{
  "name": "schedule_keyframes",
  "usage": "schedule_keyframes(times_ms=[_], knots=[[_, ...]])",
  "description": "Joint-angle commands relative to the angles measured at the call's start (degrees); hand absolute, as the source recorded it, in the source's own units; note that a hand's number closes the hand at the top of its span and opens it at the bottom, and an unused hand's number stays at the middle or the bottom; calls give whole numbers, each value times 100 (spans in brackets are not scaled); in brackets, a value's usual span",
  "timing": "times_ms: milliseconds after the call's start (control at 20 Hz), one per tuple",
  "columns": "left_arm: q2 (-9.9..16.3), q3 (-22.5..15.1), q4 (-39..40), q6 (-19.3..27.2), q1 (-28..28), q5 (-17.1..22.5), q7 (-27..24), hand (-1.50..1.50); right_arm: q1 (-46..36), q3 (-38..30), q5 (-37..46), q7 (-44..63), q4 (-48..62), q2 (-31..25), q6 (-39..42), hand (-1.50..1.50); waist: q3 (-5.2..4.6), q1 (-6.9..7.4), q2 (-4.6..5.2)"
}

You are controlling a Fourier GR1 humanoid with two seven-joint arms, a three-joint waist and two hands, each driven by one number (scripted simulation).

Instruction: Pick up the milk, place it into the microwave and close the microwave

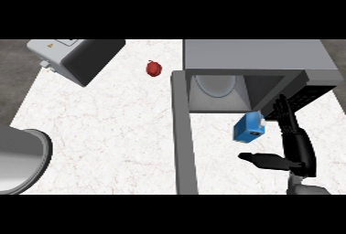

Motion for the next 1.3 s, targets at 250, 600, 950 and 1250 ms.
schedule_keyframes(times_ms=[250,600,950,1250], knots=[[-304,79,-55,-269,-29,-149,-51,-150,-444,-426,-145,-1460,2011,-270,386,-150,1,6,3],[-443,158,-223,-327,-43,-86,145,-150,-893,-452,125,-2021,3047,-274,100,-150,1,7,4],[-246,435,-320,-432,32,451,451,-150,-1540,-473,370,-2605,4152,-101,-380,-150,3,44,8],[-430,588,-88,-755,142,353,192,-150,-2266,-743,278,-3432,5643,-357,-62,150,5,78,16]])
